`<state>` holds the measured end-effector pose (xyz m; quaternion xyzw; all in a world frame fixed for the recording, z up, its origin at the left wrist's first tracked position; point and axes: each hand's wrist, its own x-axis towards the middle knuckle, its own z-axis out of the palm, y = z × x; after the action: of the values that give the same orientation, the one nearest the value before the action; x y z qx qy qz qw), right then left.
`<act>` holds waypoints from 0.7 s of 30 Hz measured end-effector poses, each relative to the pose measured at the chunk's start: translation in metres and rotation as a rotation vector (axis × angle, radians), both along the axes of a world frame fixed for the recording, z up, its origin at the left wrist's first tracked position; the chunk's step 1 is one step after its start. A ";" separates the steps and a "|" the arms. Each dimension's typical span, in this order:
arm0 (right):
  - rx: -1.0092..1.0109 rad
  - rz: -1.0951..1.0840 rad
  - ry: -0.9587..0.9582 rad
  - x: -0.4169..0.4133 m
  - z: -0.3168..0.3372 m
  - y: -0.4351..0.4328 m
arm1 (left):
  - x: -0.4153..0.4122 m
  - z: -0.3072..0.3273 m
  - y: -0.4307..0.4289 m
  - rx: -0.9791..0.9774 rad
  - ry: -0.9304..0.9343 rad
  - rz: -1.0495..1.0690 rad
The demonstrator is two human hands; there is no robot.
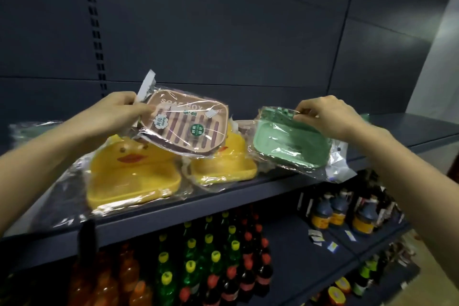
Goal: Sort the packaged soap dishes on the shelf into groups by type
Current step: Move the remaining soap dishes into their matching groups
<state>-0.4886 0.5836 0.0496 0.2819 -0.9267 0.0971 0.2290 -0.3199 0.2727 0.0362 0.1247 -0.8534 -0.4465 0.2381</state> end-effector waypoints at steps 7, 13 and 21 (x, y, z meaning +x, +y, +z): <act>0.021 -0.033 0.012 -0.081 0.009 0.067 | -0.077 -0.007 0.071 -0.070 -0.043 -0.022; 0.010 0.031 0.006 -0.138 0.008 0.095 | -0.120 -0.016 0.109 -0.046 -0.084 0.034; 0.036 0.167 0.025 -0.211 0.011 0.137 | -0.154 -0.041 0.187 0.025 -0.189 0.155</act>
<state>-0.6995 0.7208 0.0610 0.3633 -0.8986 0.0955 0.2268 -0.4734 0.4595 -0.0043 0.2349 -0.8544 -0.4234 0.1888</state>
